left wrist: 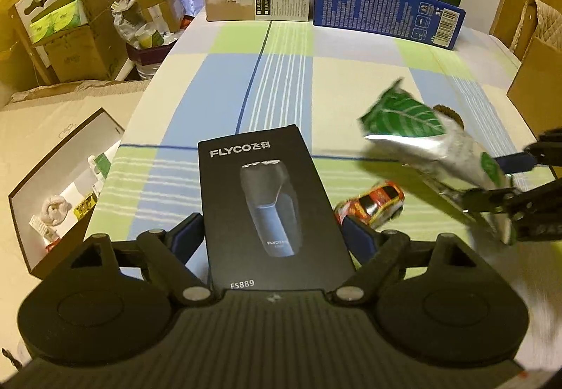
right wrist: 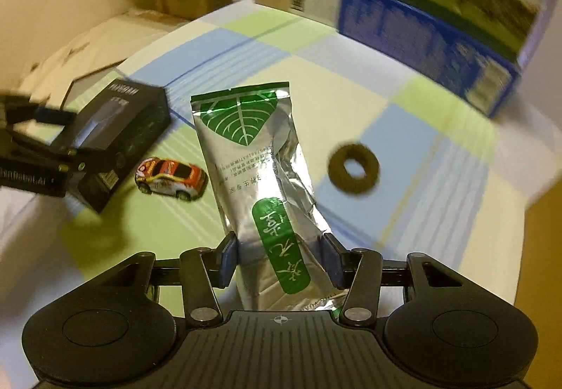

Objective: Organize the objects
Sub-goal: 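Grasp the black FLYCO shaver box with the left gripper while the right gripper lifts the tea bag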

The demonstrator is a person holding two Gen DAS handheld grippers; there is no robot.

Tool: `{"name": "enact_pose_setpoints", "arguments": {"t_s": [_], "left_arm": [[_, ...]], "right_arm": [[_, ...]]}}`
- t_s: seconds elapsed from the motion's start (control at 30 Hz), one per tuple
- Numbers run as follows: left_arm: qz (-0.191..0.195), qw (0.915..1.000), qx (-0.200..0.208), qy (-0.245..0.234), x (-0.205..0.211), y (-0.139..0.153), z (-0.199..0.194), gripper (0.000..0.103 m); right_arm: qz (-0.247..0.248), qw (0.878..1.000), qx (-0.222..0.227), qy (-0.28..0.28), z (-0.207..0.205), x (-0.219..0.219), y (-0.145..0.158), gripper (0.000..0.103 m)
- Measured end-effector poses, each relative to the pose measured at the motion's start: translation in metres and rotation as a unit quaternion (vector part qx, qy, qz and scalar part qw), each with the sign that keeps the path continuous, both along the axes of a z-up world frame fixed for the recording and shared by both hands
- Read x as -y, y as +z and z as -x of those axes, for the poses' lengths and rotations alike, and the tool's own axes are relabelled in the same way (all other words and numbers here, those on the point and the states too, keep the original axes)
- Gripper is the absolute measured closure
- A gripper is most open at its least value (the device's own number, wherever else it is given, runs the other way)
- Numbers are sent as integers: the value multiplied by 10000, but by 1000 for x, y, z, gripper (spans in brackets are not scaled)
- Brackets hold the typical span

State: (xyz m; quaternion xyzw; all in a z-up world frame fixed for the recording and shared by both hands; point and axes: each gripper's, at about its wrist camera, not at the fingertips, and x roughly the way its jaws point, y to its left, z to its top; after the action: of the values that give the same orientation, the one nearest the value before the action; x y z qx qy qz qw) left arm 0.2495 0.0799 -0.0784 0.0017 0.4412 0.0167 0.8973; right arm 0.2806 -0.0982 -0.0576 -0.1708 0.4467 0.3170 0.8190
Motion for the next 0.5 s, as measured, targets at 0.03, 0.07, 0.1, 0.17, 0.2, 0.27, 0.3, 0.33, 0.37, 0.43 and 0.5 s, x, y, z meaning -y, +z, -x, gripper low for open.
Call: {"name": "enact_pose_setpoints", "arguments": {"t_s": [0.03,0.07,0.1,0.17,0.2,0.27,0.3,0.33,0.37,0.43,0.5], "left_arm": [[1,10000,-1,8,0,1,4,21],[12,10000,-16,18,2,1,11,21],[24,10000,-30,17,4,2,17,21],[23,10000,-44,-43,11,3,31,21],[3,9999,-38,-108,16,3,39,21],[-11,9998,-23,-199,24,4,51,21],[14,9996,-21,-270,29,5,60,21],[43,9994,-29,-336,34,5,66,21],[73,9992,-34,-399,39,6,75,21],[124,9983,-27,-568,50,6,91,21],[121,9969,-4,-774,63,6,106,21]], "right_arm": [[-78,9998,-123,-147,4,8,2,56],[-111,9995,-202,-230,8,14,4,56],[-125,9991,-273,-307,13,19,6,56],[-111,9981,-403,-459,27,32,10,56],[-102,9975,-454,-523,34,37,12,56],[-95,9964,-551,-635,51,49,15,56],[-102,9958,-589,-699,60,55,16,56],[-107,9951,-622,-759,69,61,17,56],[-115,9943,-652,-831,79,69,19,56],[-156,9931,-683,-943,97,81,20,56],[-209,9917,-720,-1042,111,91,21,54]]}}
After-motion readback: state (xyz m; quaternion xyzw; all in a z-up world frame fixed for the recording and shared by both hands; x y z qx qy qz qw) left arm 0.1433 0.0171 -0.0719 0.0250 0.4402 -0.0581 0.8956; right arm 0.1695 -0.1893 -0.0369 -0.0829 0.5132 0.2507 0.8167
